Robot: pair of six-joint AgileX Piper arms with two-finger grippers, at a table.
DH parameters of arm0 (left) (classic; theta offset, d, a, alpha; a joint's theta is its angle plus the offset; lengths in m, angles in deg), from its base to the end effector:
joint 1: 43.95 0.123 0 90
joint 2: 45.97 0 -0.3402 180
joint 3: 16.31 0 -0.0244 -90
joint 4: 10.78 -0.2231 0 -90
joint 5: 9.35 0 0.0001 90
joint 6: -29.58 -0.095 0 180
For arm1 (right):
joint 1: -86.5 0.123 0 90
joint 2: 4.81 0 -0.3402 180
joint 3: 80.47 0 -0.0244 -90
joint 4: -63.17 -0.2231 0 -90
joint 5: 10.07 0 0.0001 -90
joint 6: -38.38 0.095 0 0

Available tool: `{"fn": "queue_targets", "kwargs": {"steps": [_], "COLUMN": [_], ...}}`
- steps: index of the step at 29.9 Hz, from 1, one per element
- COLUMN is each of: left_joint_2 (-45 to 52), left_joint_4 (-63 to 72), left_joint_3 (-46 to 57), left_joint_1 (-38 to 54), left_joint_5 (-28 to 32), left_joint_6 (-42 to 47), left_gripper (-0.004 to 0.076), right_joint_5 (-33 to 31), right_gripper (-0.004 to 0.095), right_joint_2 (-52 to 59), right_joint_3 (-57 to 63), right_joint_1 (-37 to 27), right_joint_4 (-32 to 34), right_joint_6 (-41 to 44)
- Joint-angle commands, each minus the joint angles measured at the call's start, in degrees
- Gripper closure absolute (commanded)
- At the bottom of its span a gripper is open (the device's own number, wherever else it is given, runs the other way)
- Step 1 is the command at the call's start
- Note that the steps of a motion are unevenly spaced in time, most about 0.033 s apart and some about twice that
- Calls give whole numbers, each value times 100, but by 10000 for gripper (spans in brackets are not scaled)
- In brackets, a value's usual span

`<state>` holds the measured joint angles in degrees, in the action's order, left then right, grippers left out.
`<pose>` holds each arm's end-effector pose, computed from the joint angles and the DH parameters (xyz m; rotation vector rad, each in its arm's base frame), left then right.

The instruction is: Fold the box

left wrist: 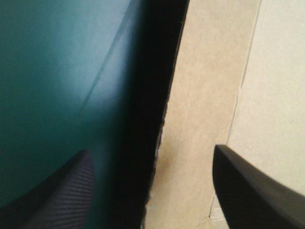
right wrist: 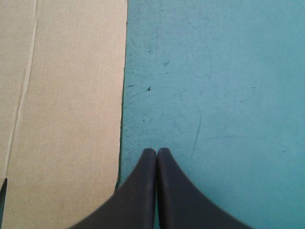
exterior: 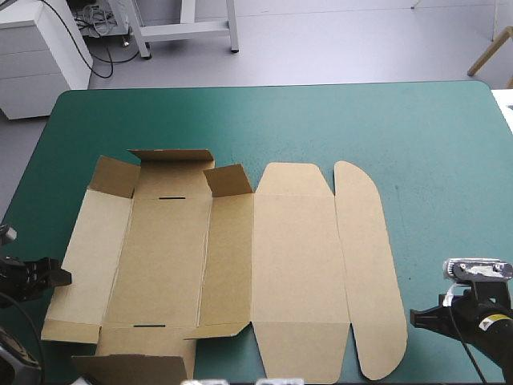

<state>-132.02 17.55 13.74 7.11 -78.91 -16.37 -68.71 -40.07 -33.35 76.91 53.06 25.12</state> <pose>0.1478 0.1157 0.3012 -0.4045 2.7879 -0.5349 0.0020 0.0141 0.3005 -0.0311 2.4410 0.0486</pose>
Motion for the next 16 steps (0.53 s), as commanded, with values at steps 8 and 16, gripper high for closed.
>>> {"fn": "queue_targets", "kwargs": {"steps": [8,16], "left_joint_2": [93,93], "left_joint_4": [672,660], "left_joint_3": [-75,-75], "left_joint_1": [26,16], "left_joint_5": [-504,-504], "left_joint_6": [-509,-531], "left_gripper": [296,298], "right_joint_5": [281,281], "right_gripper": [927,927], "right_joint_2": [-20,-20], "right_joint_3": [-131,-131], "right_joint_1": [-16,-16], "right_joint_4": [-83,-83], "right_joint_6": [-86,-86]}}
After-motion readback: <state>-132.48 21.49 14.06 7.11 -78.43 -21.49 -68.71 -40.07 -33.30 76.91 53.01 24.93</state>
